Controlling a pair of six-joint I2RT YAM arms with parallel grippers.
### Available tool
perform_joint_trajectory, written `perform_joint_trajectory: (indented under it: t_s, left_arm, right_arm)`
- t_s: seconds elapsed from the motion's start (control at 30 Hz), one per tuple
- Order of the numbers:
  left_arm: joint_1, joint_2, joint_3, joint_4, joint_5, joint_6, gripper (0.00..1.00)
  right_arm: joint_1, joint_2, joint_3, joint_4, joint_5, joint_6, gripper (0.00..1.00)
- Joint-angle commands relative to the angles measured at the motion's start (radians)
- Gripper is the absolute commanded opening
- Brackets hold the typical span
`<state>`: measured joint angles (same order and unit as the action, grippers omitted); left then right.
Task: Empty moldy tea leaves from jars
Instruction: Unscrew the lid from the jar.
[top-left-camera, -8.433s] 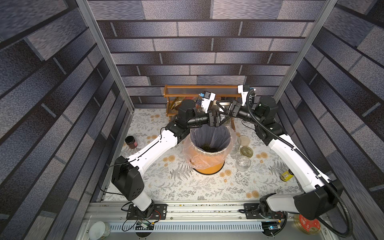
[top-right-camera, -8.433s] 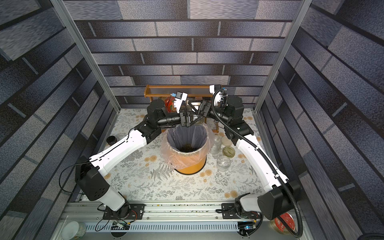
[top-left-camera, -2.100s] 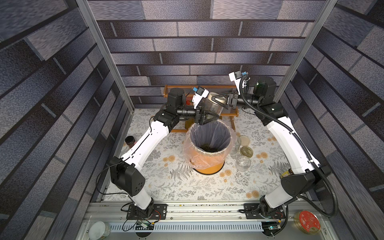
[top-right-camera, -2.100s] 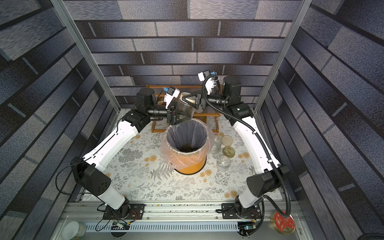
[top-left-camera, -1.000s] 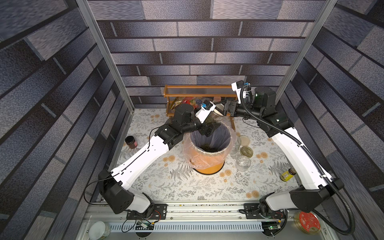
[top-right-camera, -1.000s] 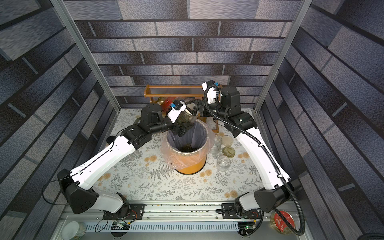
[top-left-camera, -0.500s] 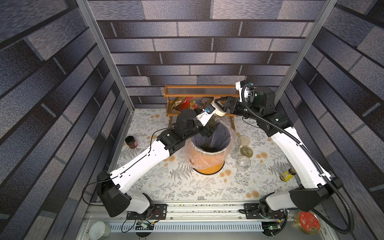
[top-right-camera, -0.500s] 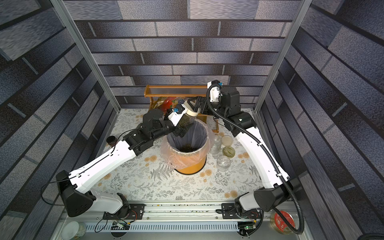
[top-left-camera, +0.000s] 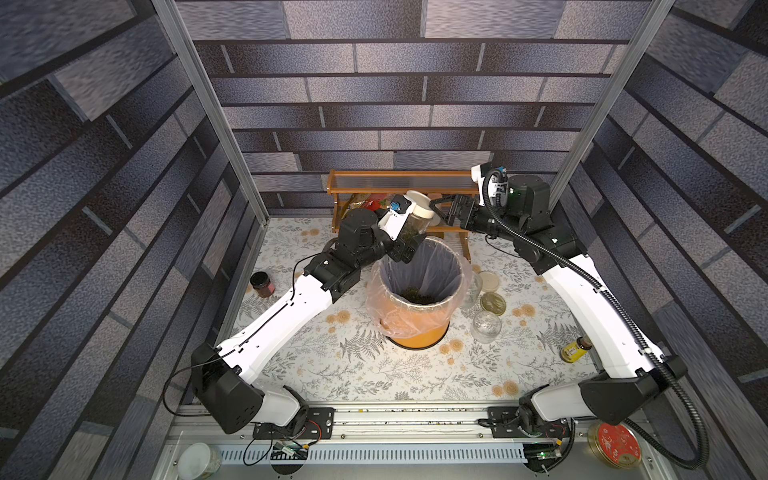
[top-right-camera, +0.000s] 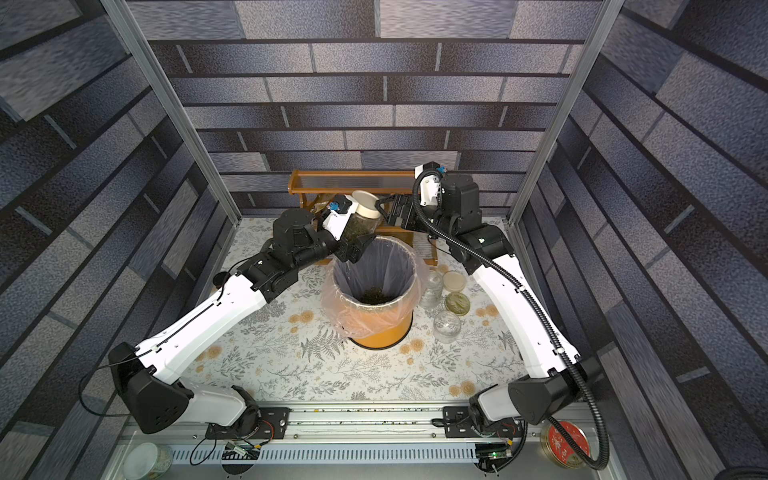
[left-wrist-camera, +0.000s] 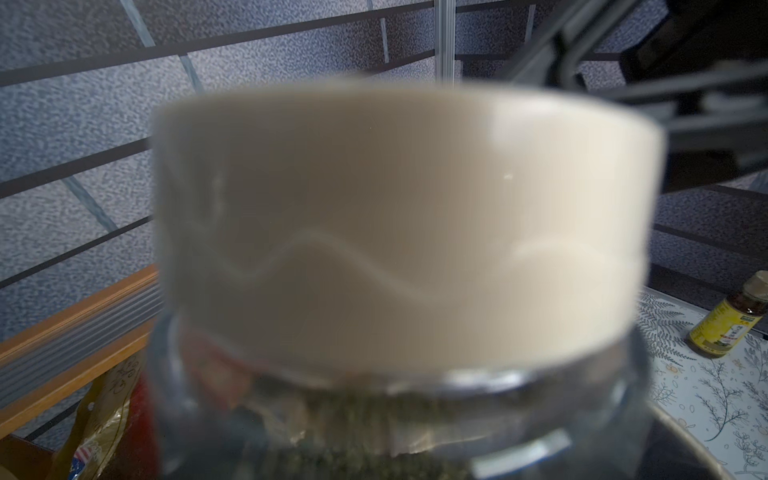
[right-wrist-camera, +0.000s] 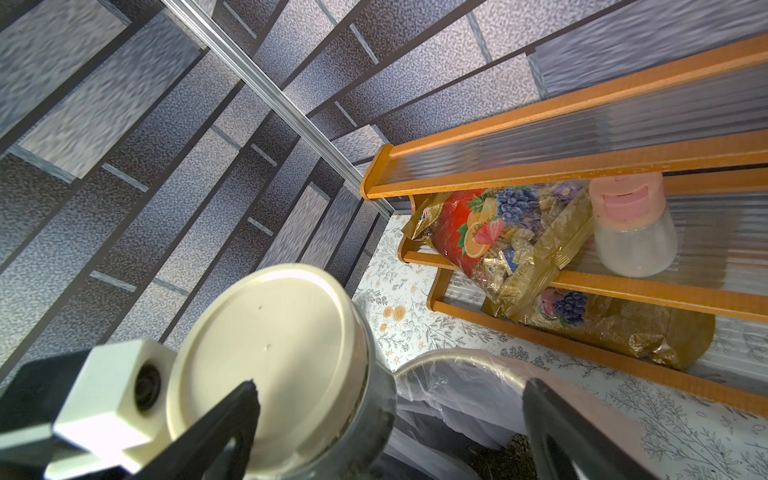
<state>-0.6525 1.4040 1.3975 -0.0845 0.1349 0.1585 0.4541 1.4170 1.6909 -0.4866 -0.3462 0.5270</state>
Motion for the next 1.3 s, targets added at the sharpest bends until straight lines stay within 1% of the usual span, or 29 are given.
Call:
perform_joint_trajectory:
  t_s: [0.0,0.2,0.27,0.53,0.8,0.9,1.13,1.27]
  left_arm:
    - [-0.005,-0.029,0.06,0.082,0.04,-0.039,0.31]
    - [-0.007,0.011,0.115,0.046,0.062,-0.066,0.31]
    - [-0.006,0.024,0.137,0.034,0.062,-0.074,0.31]
    - [-0.025,0.056,0.202,-0.008,0.083,-0.072,0.31]
    - [-0.069,0.058,0.188,-0.015,0.029,-0.031,0.31]
    - [-0.08,0.052,0.172,0.002,0.006,-0.022,0.31]
    - [-0.093,0.038,0.156,0.019,-0.005,-0.017,0.31]
    - [-0.114,0.033,0.138,0.024,-0.048,0.006,0.31]
  right_arm:
    - [0.008,-0.051,-0.031,0.003,-0.039,0.0,1.0]
    - [0.012,-0.084,-0.071,0.047,-0.101,0.005,1.0]
    - [0.013,-0.087,-0.076,0.058,-0.116,0.005,0.98]
    - [0.019,-0.06,-0.044,0.071,-0.126,0.003,0.98]
    - [0.019,-0.018,0.021,0.05,-0.091,-0.003,0.94]
    - [0.02,-0.008,0.034,0.052,-0.071,-0.005,0.94]
    - [0.019,0.028,0.074,0.033,-0.054,-0.016,0.94]
    - [0.019,0.046,0.095,0.022,-0.032,-0.022,0.93]
